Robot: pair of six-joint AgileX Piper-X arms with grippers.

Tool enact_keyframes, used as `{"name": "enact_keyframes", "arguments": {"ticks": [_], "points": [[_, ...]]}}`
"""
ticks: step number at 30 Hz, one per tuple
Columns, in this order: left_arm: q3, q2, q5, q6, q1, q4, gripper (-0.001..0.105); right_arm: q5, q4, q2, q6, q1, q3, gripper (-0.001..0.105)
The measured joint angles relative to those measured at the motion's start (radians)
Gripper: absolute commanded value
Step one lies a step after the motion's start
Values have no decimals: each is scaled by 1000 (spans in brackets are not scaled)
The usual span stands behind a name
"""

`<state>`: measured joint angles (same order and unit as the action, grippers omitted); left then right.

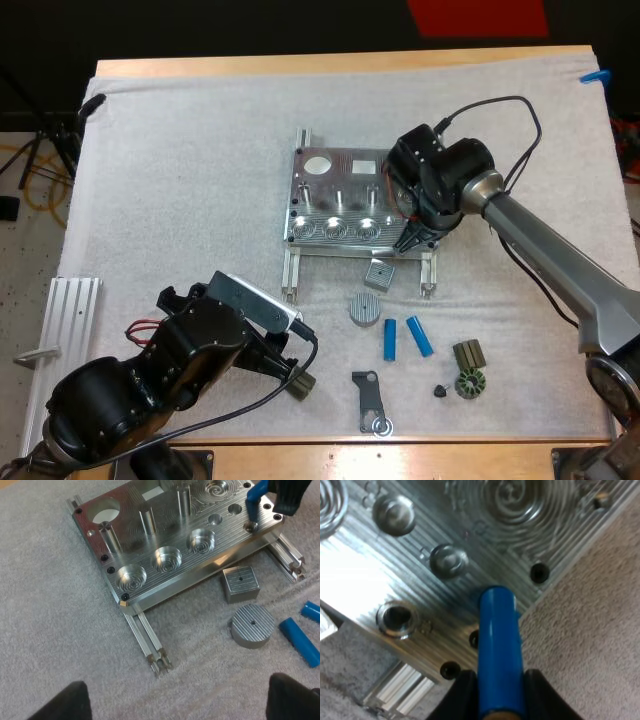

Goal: Load cells from right to left

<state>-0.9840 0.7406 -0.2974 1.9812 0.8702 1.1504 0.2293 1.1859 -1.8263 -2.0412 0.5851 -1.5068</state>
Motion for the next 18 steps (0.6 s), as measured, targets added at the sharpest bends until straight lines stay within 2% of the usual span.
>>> {"name": "enact_keyframes", "arguments": {"ticks": [18], "points": [[0, 0, 0, -2, 0, 0, 69, -16, -3, -4, 0, 0, 0, 15]]}}
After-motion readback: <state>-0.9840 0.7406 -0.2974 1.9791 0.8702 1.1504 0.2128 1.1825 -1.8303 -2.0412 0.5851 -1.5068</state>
